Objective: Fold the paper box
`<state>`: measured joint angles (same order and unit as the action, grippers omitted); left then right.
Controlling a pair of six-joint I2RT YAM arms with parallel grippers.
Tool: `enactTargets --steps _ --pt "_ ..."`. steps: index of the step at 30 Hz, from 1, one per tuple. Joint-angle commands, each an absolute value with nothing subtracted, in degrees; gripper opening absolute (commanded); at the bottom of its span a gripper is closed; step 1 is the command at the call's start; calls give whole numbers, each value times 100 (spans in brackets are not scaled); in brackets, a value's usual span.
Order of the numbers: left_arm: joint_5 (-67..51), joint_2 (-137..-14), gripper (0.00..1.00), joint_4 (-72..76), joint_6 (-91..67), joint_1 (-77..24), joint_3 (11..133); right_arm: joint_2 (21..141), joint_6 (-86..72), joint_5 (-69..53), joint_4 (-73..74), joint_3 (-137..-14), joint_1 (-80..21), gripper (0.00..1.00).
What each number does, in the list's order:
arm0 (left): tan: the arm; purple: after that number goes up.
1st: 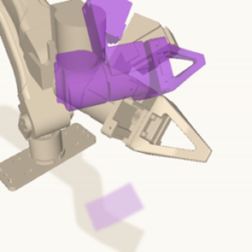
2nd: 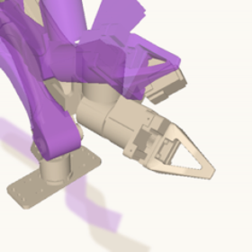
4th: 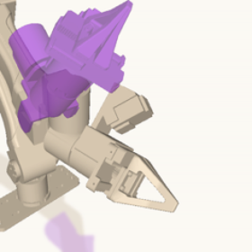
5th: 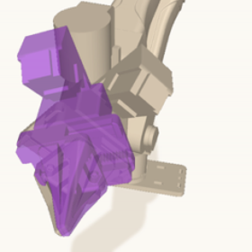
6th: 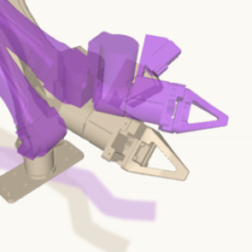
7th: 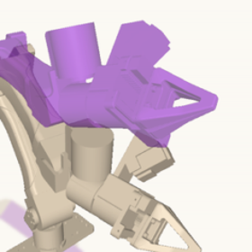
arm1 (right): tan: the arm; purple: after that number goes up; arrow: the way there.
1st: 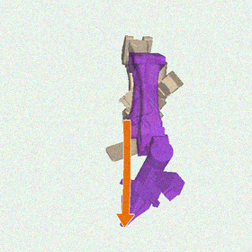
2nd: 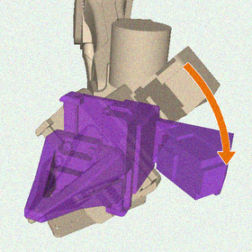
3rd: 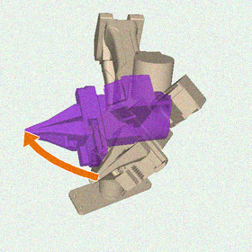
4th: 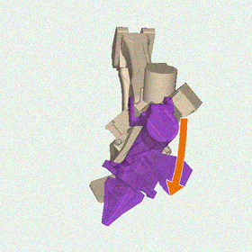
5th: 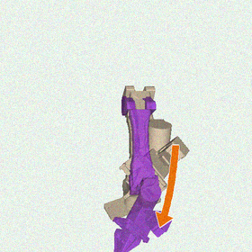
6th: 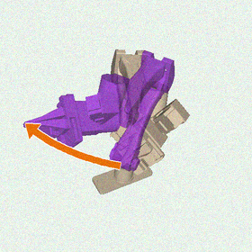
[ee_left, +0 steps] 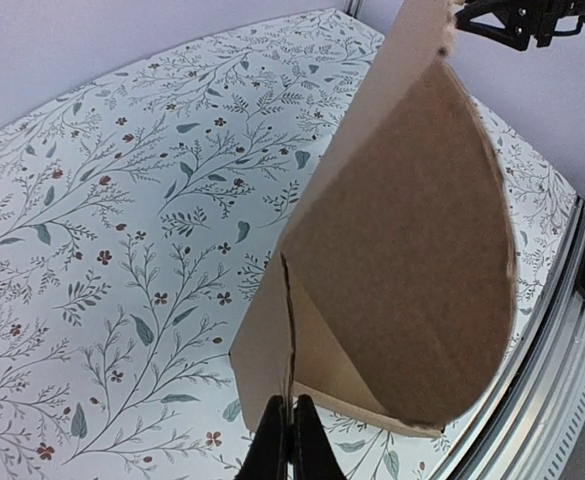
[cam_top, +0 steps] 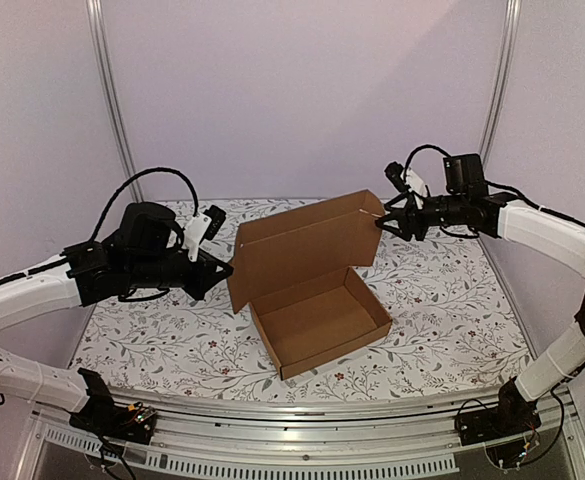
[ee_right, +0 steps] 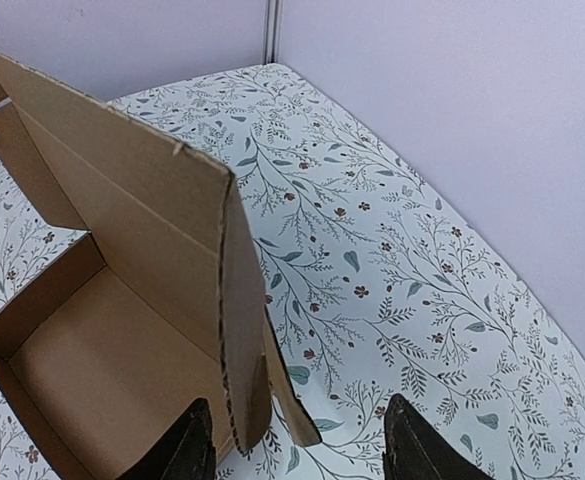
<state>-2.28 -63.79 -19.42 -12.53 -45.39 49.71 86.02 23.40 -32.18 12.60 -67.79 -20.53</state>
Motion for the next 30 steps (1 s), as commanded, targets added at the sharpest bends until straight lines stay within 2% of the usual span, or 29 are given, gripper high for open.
enactTargets --steps 1,6,21,27,30 --pt "-231 -6406 0 -2072 -1281 -4623 5002 8812 2384 -3610 1294 -6950 -2028 55" --pt "-242 -6449 0 -2060 -1295 -4631 5042 8953 2347 -3631 1326 -6989 -2026 50" --pt "-57 -6507 0 -1948 -1504 -4649 5104 8780 2314 -3601 1532 -6886 -2030 18" --pt "183 -6657 0 -1859 -1697 -4657 5253 8370 2255 -3407 1545 -6573 -2145 8" --pt "206 -6812 0 -1870 -1800 -4666 5462 8141 2192 -3122 1548 -6456 -2344 0"
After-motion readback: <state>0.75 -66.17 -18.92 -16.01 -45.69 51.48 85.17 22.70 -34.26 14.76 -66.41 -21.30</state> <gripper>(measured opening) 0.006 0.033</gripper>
